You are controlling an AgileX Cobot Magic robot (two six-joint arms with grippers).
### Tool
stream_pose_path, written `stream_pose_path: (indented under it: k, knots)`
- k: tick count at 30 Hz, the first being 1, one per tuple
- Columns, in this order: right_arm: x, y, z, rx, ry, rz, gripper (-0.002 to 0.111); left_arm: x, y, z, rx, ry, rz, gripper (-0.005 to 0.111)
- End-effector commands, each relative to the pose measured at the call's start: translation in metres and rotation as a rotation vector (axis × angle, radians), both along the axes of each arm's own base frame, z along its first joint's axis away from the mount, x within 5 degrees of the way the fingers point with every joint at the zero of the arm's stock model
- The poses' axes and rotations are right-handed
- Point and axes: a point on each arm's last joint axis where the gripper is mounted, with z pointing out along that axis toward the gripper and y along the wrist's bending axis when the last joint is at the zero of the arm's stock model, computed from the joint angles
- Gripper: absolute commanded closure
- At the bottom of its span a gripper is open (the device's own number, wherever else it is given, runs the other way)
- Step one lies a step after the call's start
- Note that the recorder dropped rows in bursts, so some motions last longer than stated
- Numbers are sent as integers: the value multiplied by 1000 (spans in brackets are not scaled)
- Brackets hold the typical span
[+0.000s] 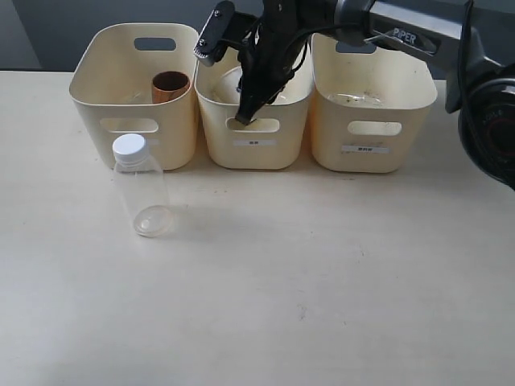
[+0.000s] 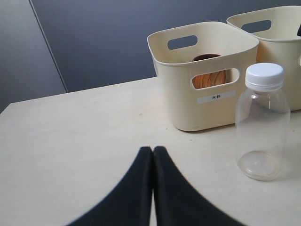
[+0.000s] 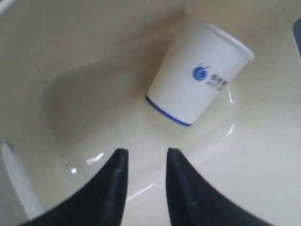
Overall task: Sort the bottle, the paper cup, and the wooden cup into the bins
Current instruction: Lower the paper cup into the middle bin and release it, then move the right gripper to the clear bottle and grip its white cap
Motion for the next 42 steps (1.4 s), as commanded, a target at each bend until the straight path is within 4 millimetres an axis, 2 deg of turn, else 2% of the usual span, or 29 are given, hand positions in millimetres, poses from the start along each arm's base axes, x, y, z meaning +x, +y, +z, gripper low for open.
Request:
stream_pose_path:
  k: [1, 9, 11, 15, 20, 25, 30, 35, 37, 42]
  knots:
    - [3, -1, 2, 17, -10, -7, 79, 0, 0, 0, -5, -2, -3, 107]
    - [3, -1, 3, 28, -14, -9, 79, 0, 0, 0, -5, -2, -3, 107]
    - [2, -1, 8, 36, -17, -10, 79, 0, 0, 0, -5, -2, -3, 107]
    - [-6, -3, 37, 75, -48, -11, 79, 0, 0, 0, -5, -2, -3, 107]
    - [-31, -2, 88, 260, 16, -12, 79, 0, 0, 0, -5, -2, -3, 107]
    - [-63, 14, 108, 352, 166, 76, 79, 0, 0, 0, -5, -2, -3, 107]
    - [-90, 43, 105, 324, 219, 178, 79, 0, 0, 0, -5, -2, -3, 107]
    - [-120, 75, 104, 286, 193, 311, 79, 0, 0, 0, -5, -2, -3, 107]
    - [-128, 85, 104, 291, 184, 336, 73, 0, 0, 0, -5, -2, -3, 107]
    - [-133, 100, 91, 296, 191, 348, 39, 0, 0, 0, -5, -2, -3, 107]
